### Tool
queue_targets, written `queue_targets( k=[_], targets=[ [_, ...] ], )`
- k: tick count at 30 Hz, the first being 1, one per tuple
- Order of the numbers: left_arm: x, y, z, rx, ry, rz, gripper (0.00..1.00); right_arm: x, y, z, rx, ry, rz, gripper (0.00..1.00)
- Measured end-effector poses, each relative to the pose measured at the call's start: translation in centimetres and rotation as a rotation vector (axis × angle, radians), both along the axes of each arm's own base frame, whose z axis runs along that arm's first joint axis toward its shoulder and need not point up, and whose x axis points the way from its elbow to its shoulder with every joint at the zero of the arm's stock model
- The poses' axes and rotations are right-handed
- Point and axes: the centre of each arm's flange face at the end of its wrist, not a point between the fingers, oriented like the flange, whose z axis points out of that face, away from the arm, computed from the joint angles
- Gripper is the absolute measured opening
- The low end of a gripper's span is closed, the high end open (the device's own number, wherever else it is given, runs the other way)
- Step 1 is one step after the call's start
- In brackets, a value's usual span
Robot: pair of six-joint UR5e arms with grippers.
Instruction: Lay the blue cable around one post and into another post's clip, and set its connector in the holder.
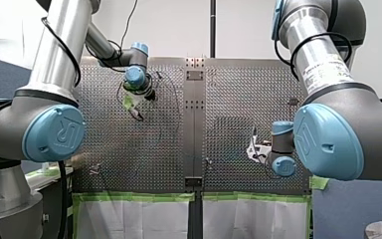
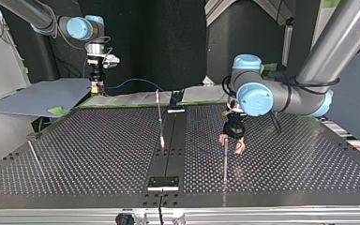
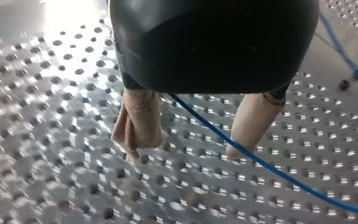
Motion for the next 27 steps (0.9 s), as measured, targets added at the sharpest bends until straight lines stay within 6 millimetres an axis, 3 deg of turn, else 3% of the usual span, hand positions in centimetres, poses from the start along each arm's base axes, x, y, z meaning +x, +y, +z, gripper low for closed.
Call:
queue_targets(
  k=[11, 27],
  targets=[
    [0.1, -0.2, -0.8, -0.112, -0.023, -0.034, 1.0, 0.2, 0.1, 0.0, 0.0, 0.002, 0.006, 0.01],
    [-1.7, 2.4, -0.1, -0.242, -0.01, 0.05, 1.0, 0.3, 0.2, 0.0, -0.002, 0.005, 0.008, 0.01]
  ],
)
